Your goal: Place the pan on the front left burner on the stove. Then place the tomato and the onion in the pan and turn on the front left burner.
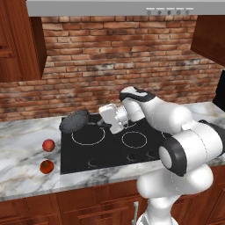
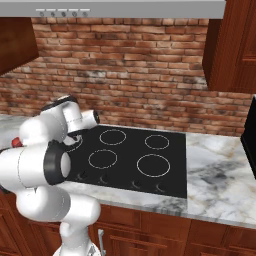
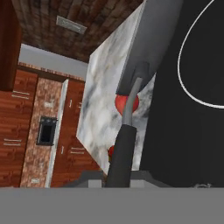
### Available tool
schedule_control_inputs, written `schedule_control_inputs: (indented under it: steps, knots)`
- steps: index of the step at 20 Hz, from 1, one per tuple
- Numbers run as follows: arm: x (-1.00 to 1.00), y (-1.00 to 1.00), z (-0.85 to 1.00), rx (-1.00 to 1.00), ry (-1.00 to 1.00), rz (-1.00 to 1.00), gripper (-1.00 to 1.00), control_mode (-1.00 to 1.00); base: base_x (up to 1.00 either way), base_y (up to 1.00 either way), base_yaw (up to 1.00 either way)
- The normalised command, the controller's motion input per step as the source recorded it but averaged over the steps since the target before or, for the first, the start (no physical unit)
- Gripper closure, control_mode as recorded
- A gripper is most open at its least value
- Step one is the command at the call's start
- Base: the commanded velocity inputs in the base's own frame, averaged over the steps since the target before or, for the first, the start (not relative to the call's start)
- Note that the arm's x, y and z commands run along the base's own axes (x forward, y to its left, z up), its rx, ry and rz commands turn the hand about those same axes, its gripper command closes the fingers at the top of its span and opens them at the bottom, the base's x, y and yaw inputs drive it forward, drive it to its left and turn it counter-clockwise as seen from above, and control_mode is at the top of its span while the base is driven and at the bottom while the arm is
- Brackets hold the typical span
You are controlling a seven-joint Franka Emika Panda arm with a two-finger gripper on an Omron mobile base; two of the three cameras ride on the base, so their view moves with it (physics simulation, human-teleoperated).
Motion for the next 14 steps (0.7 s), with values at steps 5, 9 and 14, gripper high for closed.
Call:
schedule_control_inputs:
  steps: [5,9,14]
  knots:
    - [0.00,-0.05,-0.15,0.00,0.01,0.00,1.00,-1.00,0.00,0.00,0.00]
    - [0.00,-0.23,-0.15,0.00,0.00,-0.03,1.00,-1.00,0.00,0.00,0.00]
    - [0.00,-0.31,-0.18,0.00,0.00,-0.04,1.00,-1.00,0.00,0.00,0.00]
